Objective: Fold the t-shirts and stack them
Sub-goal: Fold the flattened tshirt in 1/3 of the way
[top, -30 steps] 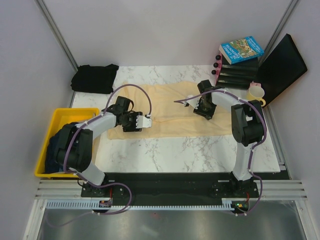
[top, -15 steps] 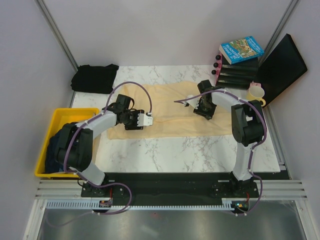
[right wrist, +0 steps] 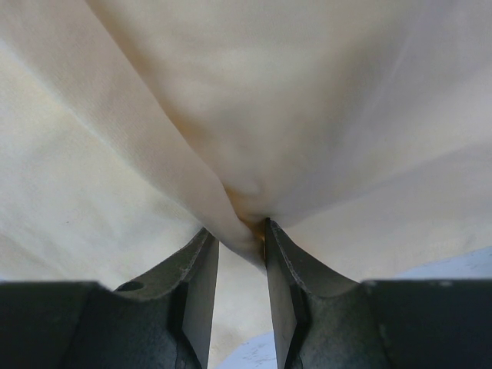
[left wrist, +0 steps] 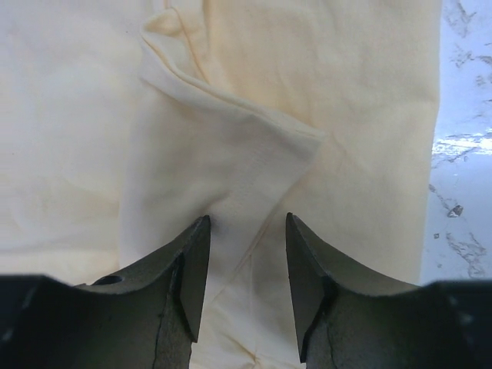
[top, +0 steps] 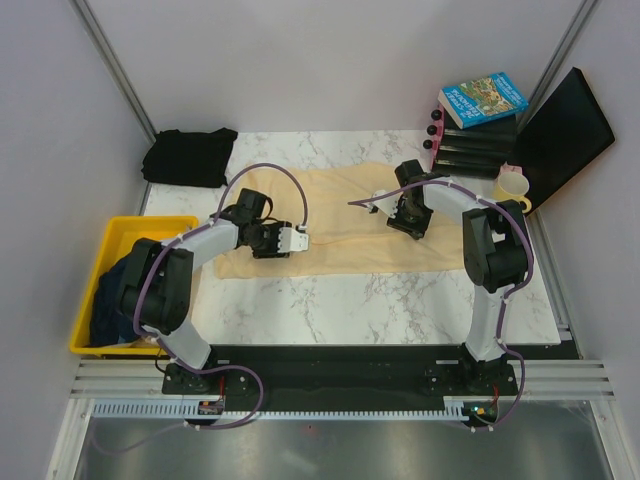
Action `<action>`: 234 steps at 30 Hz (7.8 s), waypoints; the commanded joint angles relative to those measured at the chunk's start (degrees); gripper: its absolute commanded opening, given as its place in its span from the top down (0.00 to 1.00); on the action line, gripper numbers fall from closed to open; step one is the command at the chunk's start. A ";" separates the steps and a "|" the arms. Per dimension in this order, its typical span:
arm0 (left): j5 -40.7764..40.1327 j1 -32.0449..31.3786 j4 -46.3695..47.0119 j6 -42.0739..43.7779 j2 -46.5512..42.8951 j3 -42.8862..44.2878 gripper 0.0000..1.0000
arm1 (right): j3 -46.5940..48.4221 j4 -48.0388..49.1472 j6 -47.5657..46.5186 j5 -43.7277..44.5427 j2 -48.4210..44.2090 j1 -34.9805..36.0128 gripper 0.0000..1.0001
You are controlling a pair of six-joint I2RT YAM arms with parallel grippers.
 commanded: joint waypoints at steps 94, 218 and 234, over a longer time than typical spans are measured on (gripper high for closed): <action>0.52 1.45 4.00 -0.56 11.44 18.10 0.00 | -0.48 -1.36 1.52 -2.64 2.36 1.26 0.63; -11.07 7.78 -31.60 2.52 10.65 12.47 0.98 | 5.24 7.18 8.91 12.40 -7.04 -3.05 0.74; -11.51 7.78 -31.60 3.40 10.21 12.56 0.98 | -6.89 -2.69 3.80 -2.04 -4.24 -3.13 1.00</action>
